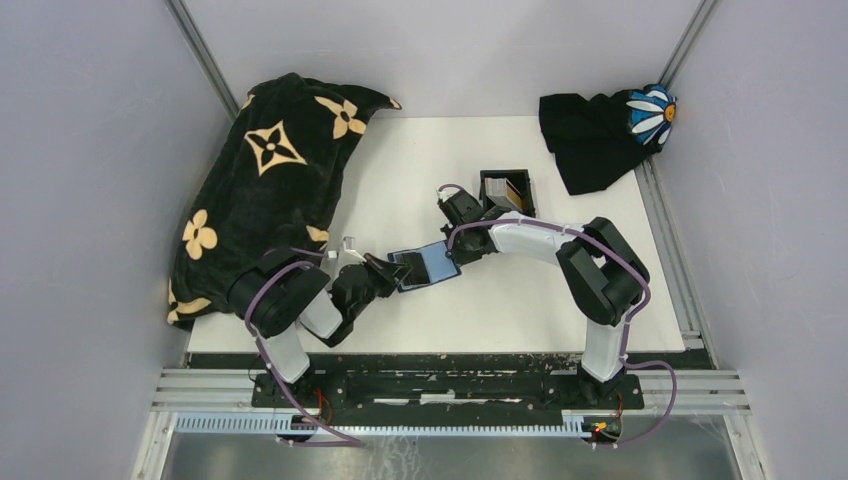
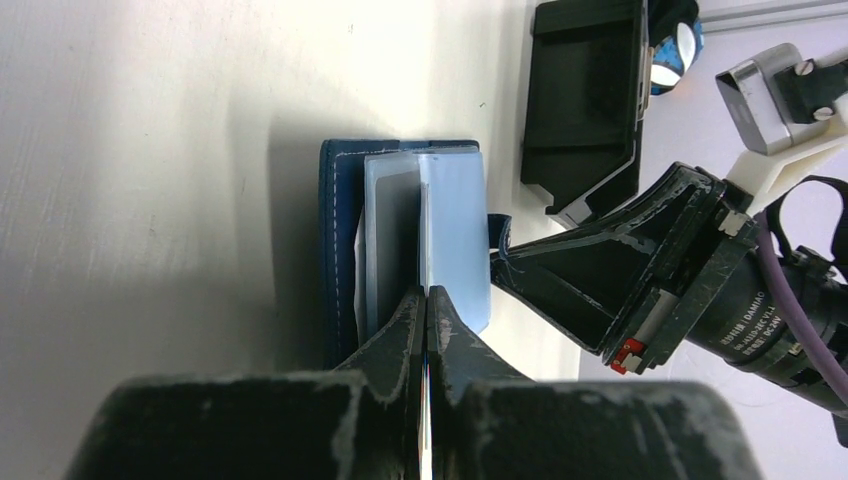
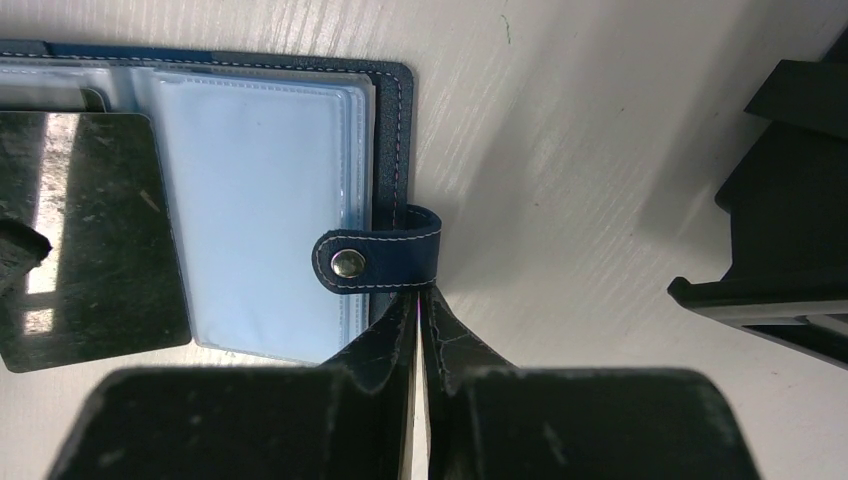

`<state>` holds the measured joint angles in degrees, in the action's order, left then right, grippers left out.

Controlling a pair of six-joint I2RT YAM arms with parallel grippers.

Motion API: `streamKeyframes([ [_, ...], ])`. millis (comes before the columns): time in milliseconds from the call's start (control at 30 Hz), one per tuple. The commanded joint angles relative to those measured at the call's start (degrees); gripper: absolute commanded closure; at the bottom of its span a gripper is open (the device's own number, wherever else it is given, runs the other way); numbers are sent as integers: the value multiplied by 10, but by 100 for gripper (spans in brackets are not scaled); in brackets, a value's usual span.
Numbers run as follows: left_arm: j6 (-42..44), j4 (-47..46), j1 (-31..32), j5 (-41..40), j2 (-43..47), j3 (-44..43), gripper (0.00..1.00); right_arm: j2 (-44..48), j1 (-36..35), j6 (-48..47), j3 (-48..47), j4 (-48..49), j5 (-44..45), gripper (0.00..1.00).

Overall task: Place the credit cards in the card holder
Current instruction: Insert the credit card into the card holder.

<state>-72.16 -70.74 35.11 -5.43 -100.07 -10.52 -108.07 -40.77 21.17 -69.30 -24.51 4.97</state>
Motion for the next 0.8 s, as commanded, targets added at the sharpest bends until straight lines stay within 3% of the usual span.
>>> streamKeyframes([
  [0,-42,-84,0,3,-20,12,97,1,-1,2,0,13,-6,92],
  [467,-40,-104,1,-1,-37,17,97,0,-5,2,2,16,-5,92],
  [767,-22,-54,1,-9,-5,13,97,-1,-6,3,2,16,-7,92],
])
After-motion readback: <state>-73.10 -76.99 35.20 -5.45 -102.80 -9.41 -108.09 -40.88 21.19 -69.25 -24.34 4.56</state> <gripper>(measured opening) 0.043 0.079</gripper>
